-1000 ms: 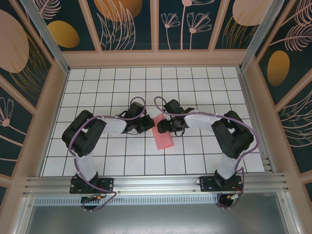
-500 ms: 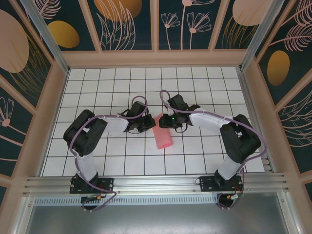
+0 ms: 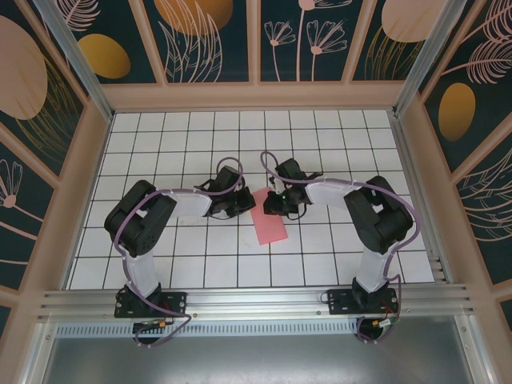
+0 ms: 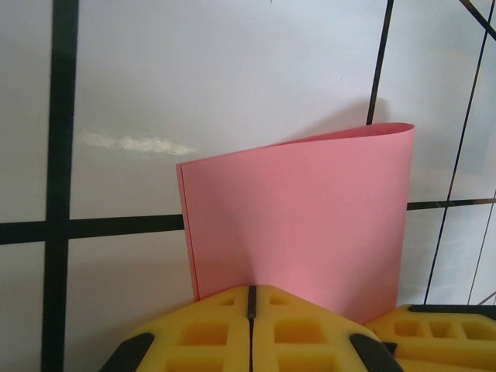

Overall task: Fold a paper plane with a square sheet of paper (pick it up from the middle)
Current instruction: Fold the square sheet of paper in half at the center of the table.

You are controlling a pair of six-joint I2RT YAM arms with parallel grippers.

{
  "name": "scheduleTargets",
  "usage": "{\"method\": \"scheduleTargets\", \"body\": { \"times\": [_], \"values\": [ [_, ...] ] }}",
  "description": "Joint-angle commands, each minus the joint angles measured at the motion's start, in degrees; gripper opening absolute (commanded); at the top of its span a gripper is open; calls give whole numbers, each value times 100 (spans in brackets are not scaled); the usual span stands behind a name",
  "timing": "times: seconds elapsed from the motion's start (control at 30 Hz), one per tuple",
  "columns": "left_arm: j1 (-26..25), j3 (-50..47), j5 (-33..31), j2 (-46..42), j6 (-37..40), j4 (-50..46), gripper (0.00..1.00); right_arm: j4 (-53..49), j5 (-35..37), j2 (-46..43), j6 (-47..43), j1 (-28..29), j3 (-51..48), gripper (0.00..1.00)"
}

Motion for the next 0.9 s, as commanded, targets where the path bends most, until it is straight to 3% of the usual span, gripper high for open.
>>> {"method": "scheduleTargets", "body": {
  "times": [0.0, 0.63, 0.87],
  "values": [
    [-7, -261, -792, 639, 100, -1130, 8, 128, -197, -165, -205, -105, -382, 16],
    [-2, -386, -876, 690, 58, -1093, 8, 263, -819, -1166, -289, -530, -1871, 16],
    [-6, -395, -845, 680, 69, -1036, 8, 144, -895, -1602, -192, -556, -1648, 16]
  ]
}}
